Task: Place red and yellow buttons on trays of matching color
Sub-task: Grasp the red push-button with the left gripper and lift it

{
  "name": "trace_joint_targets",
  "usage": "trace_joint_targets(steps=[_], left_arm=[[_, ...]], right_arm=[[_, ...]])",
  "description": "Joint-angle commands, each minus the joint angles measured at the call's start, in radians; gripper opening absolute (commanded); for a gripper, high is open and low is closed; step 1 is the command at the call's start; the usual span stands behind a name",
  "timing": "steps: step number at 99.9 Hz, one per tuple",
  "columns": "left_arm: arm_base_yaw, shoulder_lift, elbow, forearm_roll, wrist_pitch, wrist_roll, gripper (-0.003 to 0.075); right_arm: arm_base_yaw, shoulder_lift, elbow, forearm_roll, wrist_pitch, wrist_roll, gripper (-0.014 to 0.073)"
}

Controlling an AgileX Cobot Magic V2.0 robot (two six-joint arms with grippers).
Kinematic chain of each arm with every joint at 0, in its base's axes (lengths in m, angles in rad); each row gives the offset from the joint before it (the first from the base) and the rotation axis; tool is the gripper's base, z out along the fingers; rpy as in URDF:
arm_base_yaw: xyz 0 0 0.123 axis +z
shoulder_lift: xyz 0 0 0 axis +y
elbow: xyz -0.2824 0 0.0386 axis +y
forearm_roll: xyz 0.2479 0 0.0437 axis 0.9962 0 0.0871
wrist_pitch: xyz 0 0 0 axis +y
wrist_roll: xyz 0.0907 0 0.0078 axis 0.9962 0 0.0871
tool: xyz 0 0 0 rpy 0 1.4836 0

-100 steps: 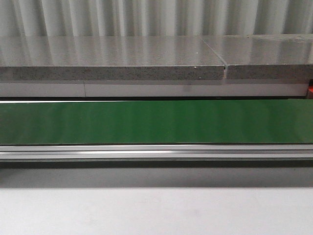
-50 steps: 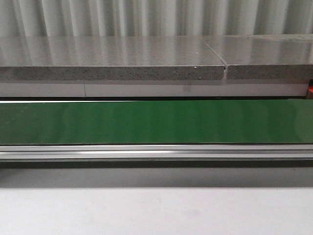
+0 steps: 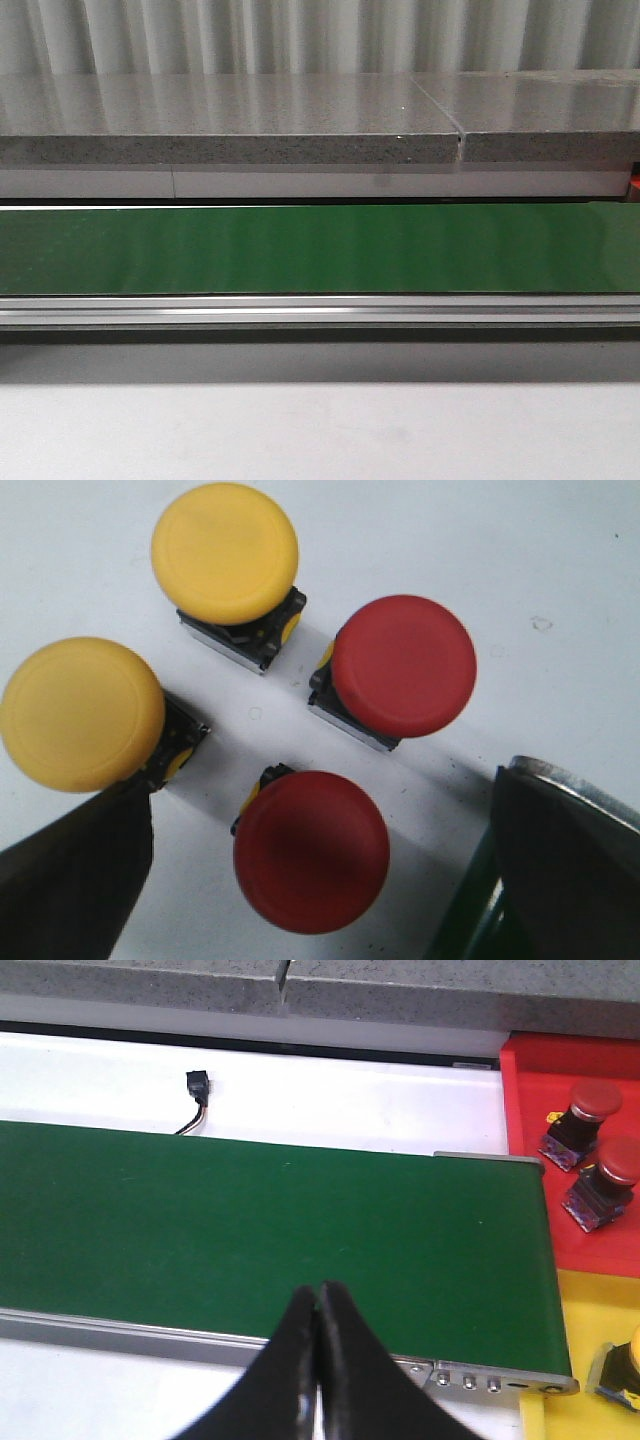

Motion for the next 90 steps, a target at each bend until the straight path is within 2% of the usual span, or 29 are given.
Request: trace_joint_targets(steps=[1, 90], left_arm=[[0.002, -0.039, -0.030, 0.002, -0.049, -0.014, 0.0658], [0.002, 0.017, -0.030, -0.007, -0.027, -0.014, 0.0658]], right_arm=[[0.000, -0.004, -0.026, 0.002, -0.060, -0.009, -0.0067], [0.000, -0.004, -0.026, 0.002, -0.060, -0.009, -0.0067]])
